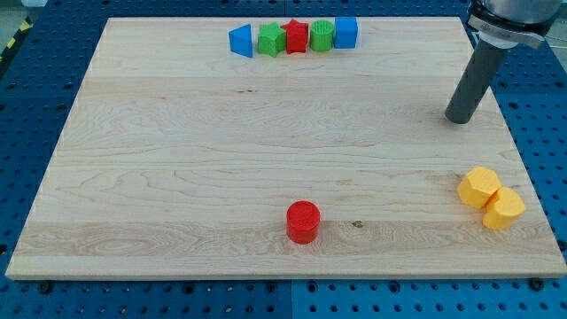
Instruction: Move the yellow blocks slightly left
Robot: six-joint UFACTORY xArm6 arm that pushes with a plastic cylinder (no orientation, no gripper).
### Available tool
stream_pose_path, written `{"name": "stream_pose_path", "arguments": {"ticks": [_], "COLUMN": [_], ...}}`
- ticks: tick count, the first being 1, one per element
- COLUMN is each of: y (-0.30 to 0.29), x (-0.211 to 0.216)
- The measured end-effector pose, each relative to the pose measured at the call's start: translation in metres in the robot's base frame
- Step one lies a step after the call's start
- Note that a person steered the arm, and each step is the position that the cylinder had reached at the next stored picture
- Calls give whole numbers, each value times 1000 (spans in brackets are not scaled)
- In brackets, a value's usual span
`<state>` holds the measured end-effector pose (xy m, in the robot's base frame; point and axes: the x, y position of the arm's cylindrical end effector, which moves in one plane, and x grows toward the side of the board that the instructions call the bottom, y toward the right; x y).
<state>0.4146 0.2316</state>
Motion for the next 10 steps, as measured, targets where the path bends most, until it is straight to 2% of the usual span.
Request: {"name": "stream_pose_path", "arguments": {"ticks": [1, 2, 4, 9, 10], "y": [2, 31, 36, 36, 12], "x": [-8, 5, 98, 134, 143]}}
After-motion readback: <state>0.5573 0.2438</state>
